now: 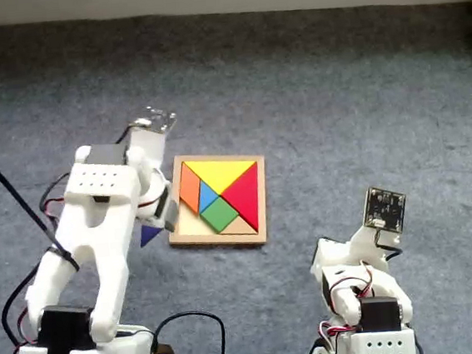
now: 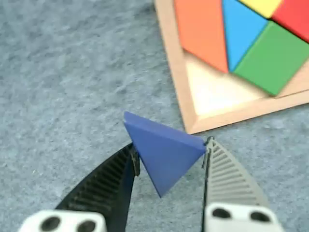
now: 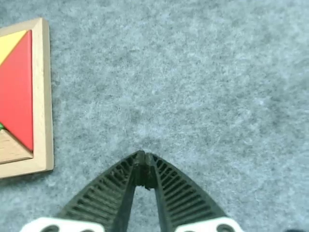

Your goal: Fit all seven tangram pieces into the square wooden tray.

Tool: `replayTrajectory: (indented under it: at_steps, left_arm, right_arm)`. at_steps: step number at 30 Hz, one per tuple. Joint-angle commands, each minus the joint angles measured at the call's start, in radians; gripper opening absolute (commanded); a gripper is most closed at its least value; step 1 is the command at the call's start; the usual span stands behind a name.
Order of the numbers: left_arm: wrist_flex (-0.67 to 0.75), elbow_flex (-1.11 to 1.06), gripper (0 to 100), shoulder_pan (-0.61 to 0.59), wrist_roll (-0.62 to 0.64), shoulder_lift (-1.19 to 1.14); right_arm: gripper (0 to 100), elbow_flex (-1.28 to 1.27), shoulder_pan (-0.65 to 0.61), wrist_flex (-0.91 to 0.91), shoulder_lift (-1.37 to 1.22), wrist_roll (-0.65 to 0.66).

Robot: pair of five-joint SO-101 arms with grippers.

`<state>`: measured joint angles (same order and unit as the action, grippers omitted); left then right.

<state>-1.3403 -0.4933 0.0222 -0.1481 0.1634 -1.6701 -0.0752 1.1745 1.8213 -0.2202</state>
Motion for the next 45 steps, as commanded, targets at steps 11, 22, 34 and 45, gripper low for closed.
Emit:
replayTrajectory:
  at_steps: [11, 22, 34, 45]
  left_arm:
    - [0.120, 0.010, 16, 0.280, -0.002, 0.038]
    - [0.121, 0.084, 30, 0.271, -0.002, -0.101]
    - [0.018, 0.038, 30, 0.340, 0.000, -0.045]
    - [0.207, -0.108, 30, 0.272, 0.044, -0.047]
  right_arm:
    - [0.4, -0.143, 0.033, -0.019, 0.013, 0.009]
    - [0.4, -0.143, 0.035, -0.019, 0.013, 0.009]
    - [0.4, -0.143, 0.035, -0.019, 0.013, 0.009]
    - [0.4, -0.143, 0.035, -0.019, 0.013, 0.009]
